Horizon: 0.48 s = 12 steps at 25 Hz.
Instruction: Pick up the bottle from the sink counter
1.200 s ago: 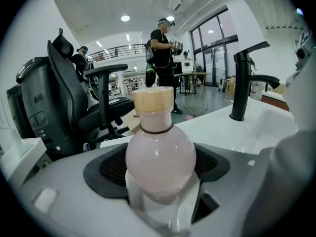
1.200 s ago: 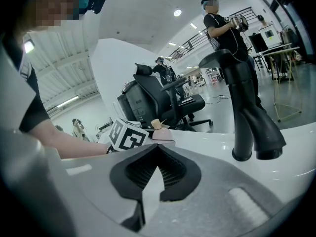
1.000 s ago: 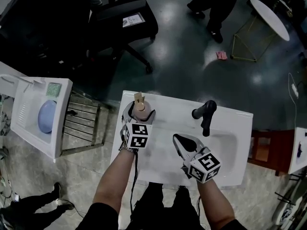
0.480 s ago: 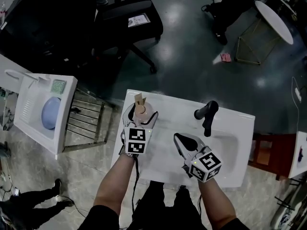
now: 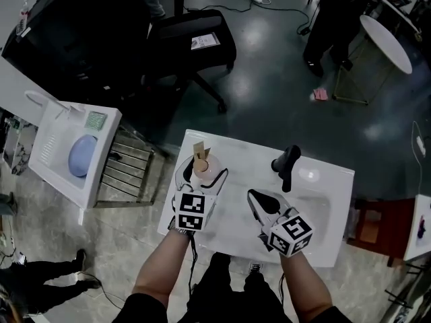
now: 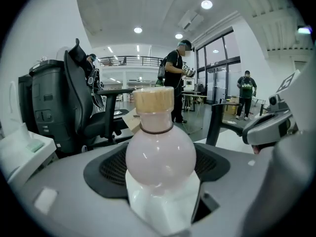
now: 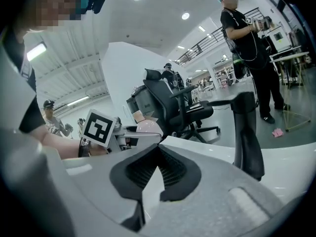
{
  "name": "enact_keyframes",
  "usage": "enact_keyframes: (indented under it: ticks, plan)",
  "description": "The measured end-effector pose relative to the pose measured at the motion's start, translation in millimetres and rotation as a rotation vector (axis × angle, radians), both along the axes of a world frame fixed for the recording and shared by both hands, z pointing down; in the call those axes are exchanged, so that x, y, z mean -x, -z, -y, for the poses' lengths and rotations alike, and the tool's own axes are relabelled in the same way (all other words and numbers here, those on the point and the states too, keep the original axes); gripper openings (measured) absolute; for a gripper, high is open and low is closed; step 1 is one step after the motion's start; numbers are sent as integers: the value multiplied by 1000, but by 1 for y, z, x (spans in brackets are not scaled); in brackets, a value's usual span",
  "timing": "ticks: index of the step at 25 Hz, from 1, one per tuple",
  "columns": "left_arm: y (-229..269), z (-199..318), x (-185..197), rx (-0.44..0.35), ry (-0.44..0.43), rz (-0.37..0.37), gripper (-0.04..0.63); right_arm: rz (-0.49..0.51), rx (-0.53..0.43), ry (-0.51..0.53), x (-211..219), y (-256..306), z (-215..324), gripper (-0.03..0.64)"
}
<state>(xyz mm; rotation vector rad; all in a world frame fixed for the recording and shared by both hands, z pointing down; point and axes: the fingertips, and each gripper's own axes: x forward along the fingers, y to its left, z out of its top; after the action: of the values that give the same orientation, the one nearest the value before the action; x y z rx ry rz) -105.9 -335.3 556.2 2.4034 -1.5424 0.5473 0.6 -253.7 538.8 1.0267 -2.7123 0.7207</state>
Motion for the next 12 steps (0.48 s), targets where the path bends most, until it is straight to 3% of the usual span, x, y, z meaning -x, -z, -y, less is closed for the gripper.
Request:
enact_keyframes:
  ticks: [12]
  plan:
    - [33, -49, -19, -10, 18, 5, 394, 16, -40, 8, -31, 27, -22, 0]
